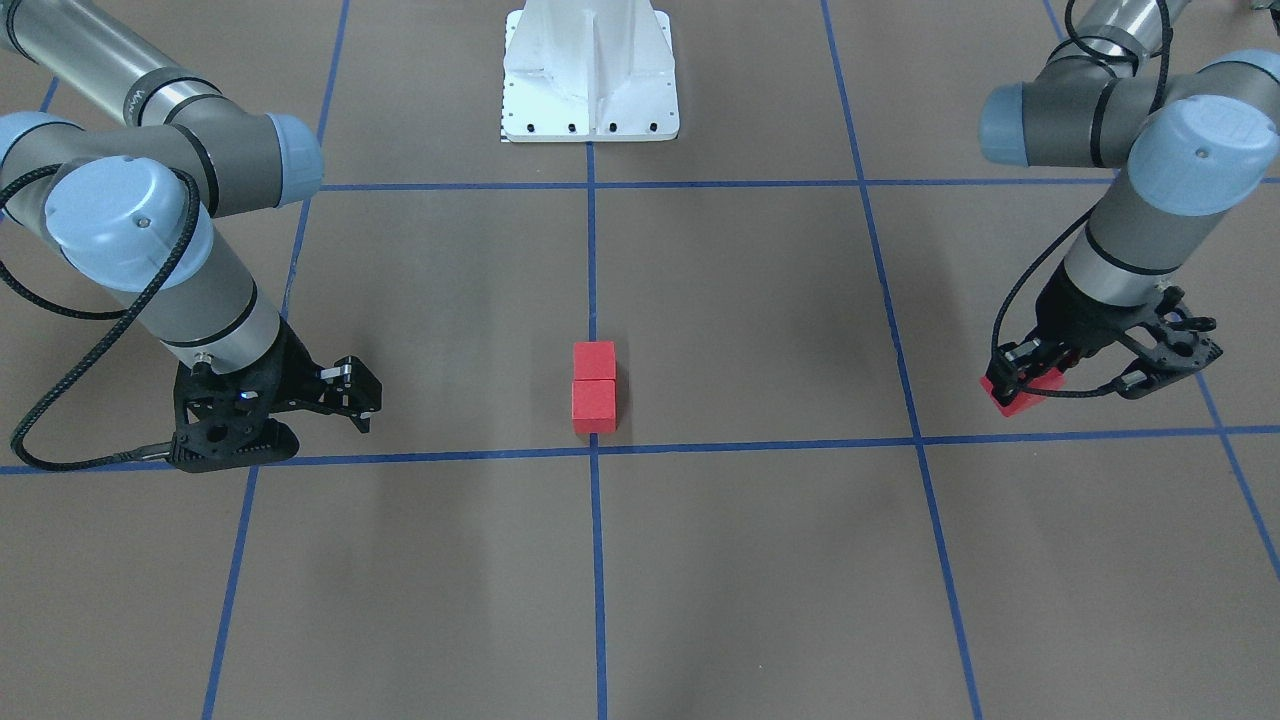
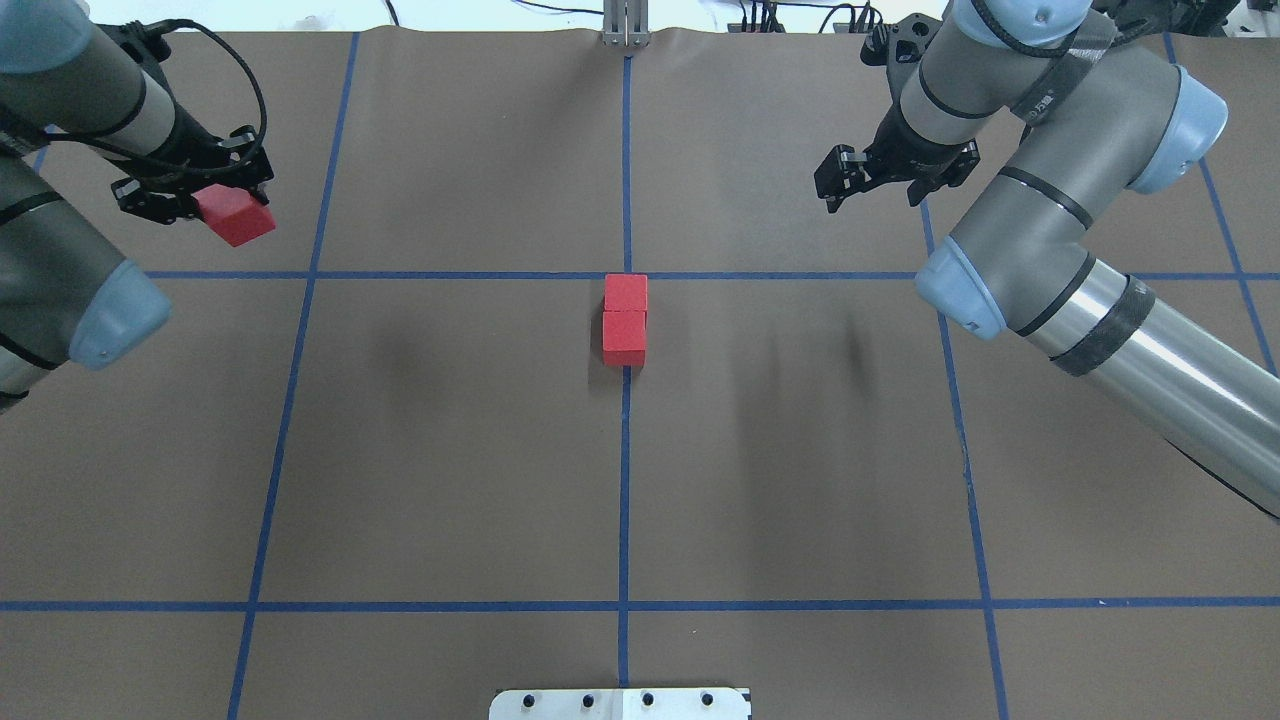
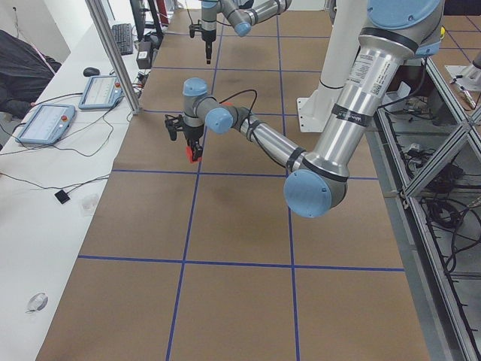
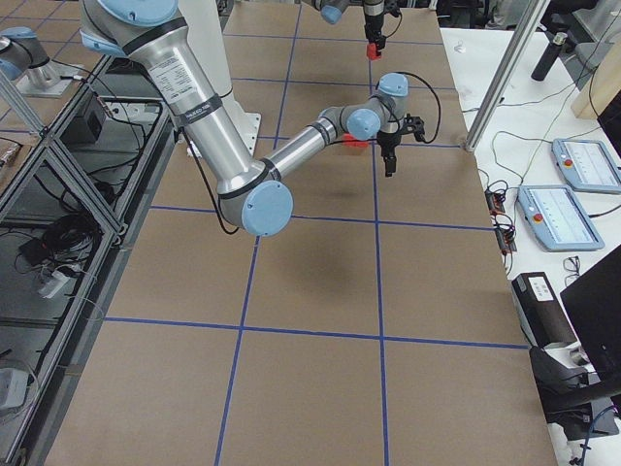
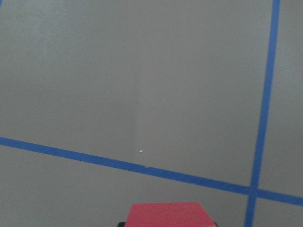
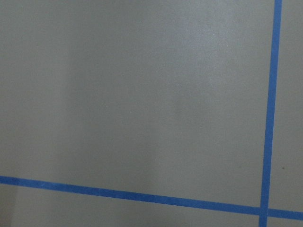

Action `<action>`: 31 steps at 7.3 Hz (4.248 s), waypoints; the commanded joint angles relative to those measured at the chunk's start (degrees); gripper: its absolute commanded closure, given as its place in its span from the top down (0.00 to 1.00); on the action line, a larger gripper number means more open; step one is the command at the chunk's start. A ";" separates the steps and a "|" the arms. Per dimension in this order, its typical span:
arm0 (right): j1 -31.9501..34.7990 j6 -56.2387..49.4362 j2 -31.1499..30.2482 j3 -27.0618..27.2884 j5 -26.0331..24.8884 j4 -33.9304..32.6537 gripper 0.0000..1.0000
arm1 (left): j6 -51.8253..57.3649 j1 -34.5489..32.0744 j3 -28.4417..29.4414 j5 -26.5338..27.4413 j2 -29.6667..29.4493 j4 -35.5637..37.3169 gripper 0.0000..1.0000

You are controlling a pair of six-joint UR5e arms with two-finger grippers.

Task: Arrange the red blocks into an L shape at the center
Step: 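Lift the red cube with the left gripper and carry it toward the center cubes, then lower the held cube beside the center cubes with the left gripper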

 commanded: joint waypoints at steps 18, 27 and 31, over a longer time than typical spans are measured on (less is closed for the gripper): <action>4.06 0.08 -0.68 0.39 3.44 2.02 0.99 | -56.75 15.62 31.39 1.54 -33.75 11.61 0.00; 4.06 0.25 -3.41 3.46 3.79 2.02 0.99 | -58.76 17.21 32.71 1.89 -34.01 8.10 0.00; 4.06 0.25 -3.41 3.46 3.79 2.02 0.99 | -59.30 17.46 33.23 1.89 -34.01 4.77 0.00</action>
